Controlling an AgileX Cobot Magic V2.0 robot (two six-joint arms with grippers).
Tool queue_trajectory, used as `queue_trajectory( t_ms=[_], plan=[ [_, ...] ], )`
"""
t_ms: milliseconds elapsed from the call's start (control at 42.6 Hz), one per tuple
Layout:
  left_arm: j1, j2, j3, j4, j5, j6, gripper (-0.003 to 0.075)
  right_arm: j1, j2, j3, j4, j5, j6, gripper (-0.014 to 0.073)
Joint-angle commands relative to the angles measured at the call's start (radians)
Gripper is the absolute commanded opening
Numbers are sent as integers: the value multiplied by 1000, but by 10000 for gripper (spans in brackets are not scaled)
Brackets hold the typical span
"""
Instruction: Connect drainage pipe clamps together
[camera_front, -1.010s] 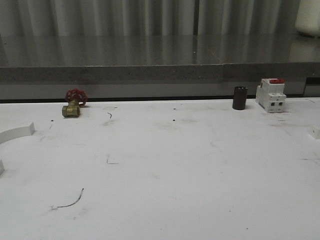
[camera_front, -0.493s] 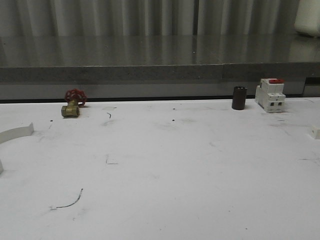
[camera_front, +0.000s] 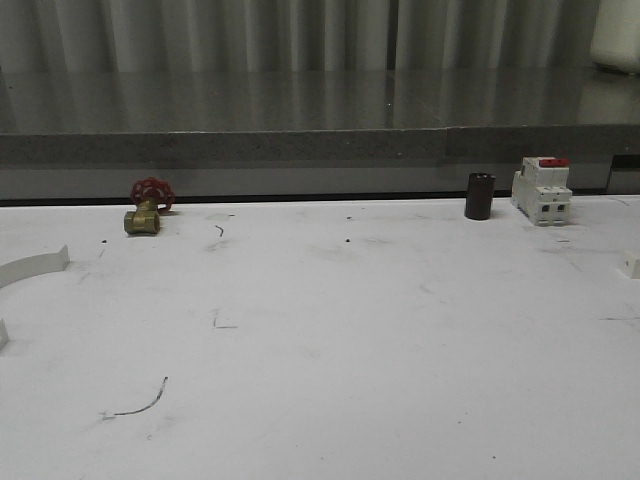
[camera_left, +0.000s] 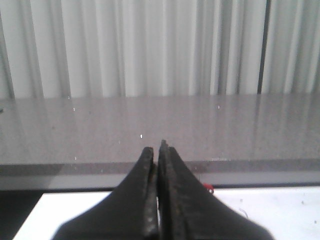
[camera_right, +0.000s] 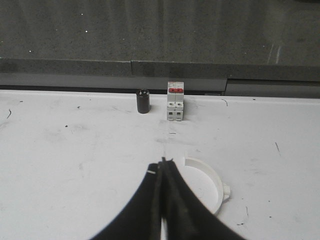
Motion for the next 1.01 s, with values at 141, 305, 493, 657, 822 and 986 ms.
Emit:
queue_trajectory(
  t_ms=[141, 305, 493, 657, 822, 986],
  plan=[
    [-8, 257, -108, 13, 28, -11, -20, -1, 20, -36, -7, -70, -5, -60],
    [-8, 329, -106, 23, 49, -11, -20, -1, 21, -32, -7, -63, -5, -60],
    [-8, 371, -106, 21, 60, -11, -20, -1, 22, -32, -7, -55, -5, -53],
    [-8, 380, -106, 25, 81, -11, -20, -1, 22, -32, -8, -51, -5, 38],
    [-8, 380, -106, 39, 79, -3, 25, -1, 22, -32, -8, -39, -5, 282],
    [-8, 380, -106, 39, 79, -3, 241, -1, 22, -32, -8, -21, -5, 426]
  ],
)
